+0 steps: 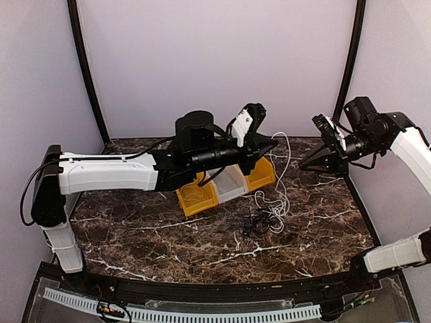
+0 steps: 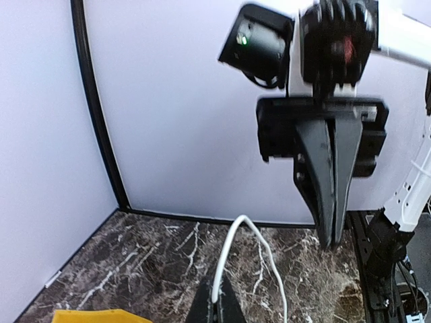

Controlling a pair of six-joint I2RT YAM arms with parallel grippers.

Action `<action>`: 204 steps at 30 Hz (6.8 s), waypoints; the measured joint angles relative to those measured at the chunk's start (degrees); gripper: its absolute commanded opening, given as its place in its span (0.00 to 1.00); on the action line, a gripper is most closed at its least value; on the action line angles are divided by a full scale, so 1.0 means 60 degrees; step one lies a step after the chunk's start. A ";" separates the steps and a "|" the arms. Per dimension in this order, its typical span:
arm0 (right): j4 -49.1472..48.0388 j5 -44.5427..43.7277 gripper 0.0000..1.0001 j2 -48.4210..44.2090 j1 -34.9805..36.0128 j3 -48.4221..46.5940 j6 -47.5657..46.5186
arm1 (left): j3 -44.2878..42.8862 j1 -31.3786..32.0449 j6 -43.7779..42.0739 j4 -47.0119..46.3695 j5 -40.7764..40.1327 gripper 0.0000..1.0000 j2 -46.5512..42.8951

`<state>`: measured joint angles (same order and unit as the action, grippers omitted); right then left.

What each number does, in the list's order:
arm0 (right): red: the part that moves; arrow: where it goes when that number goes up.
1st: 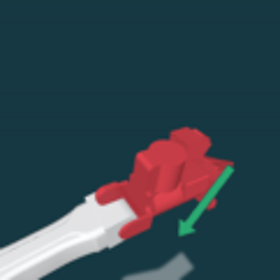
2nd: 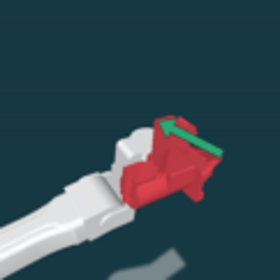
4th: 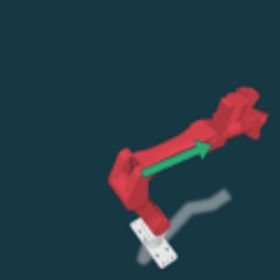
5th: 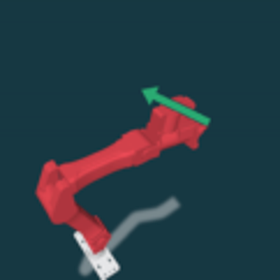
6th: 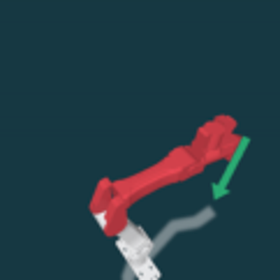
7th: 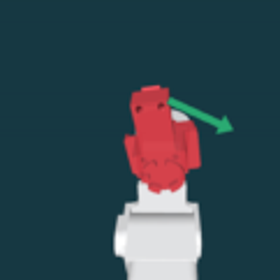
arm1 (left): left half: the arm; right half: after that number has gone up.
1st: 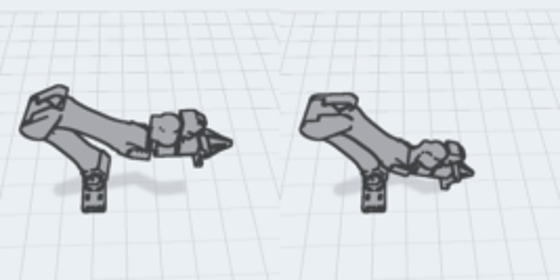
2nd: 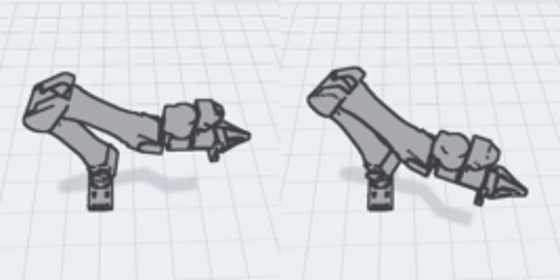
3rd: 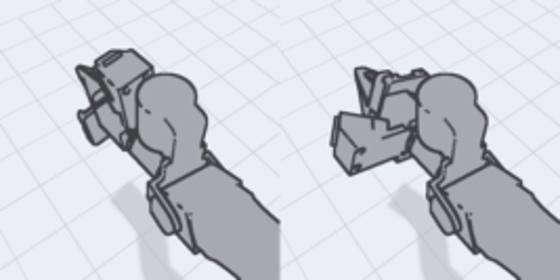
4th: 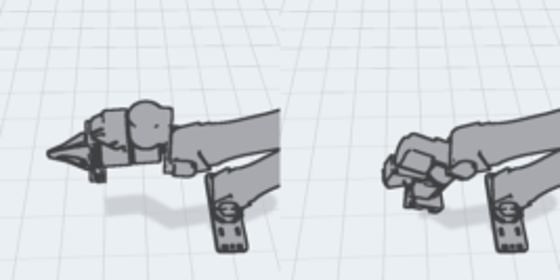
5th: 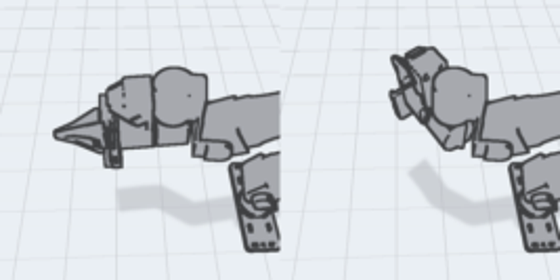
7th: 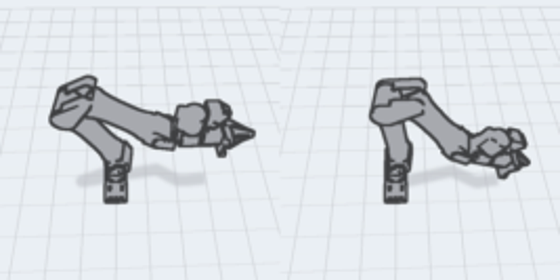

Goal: Untangle the cables

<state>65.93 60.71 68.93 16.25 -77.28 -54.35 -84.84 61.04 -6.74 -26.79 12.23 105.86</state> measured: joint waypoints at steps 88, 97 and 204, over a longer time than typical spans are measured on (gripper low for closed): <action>-0.5472 -0.2940 0.67 0.0328 0.0769 0.5020 0.0896 | 0.1355 0.0000 0.3002 -0.0193 -0.2889 0.00 -0.1800; -0.7002 -0.3934 0.73 0.2754 0.3763 0.4178 0.1668 | 0.2863 0.0000 0.3654 -0.0160 -0.5712 0.00 -0.2798; -0.8746 -0.5180 0.18 0.7235 0.5501 0.0787 0.3089 | 0.4058 0.0095 0.2408 0.1483 -0.8295 0.00 -0.6233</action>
<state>13.45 29.63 112.33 49.25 -72.55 -35.81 -60.49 61.60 7.70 -17.89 -37.54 68.47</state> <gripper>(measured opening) 0.493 0.009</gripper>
